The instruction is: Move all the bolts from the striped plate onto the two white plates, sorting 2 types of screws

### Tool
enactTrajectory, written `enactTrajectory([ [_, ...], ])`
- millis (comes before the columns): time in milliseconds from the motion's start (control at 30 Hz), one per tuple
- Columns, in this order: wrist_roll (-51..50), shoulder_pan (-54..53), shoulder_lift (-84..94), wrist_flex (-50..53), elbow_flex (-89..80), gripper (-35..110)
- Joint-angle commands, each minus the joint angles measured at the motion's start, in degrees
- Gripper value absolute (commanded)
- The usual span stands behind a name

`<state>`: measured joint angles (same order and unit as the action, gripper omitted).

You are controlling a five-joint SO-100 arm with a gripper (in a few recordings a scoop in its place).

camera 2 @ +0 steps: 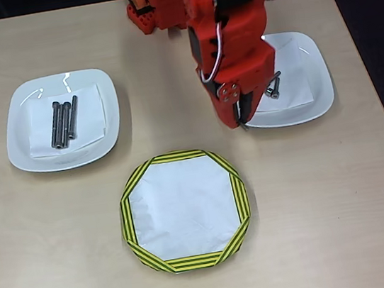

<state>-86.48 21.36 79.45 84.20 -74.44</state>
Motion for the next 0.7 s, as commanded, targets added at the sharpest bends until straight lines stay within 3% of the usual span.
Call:
enactTrajectory([
  [0,-16.88,8.0,14.06,-4.22,-15.82,0],
  [133,-28.92,14.68,23.55,-15.12,-33.49,0],
  [267,-33.75,16.96,28.39,-24.08,-44.91,0],
  [400,-32.61,17.05,31.46,-31.82,-51.5,10],
  [667,-28.83,14.24,31.64,-40.08,-52.47,12],
])
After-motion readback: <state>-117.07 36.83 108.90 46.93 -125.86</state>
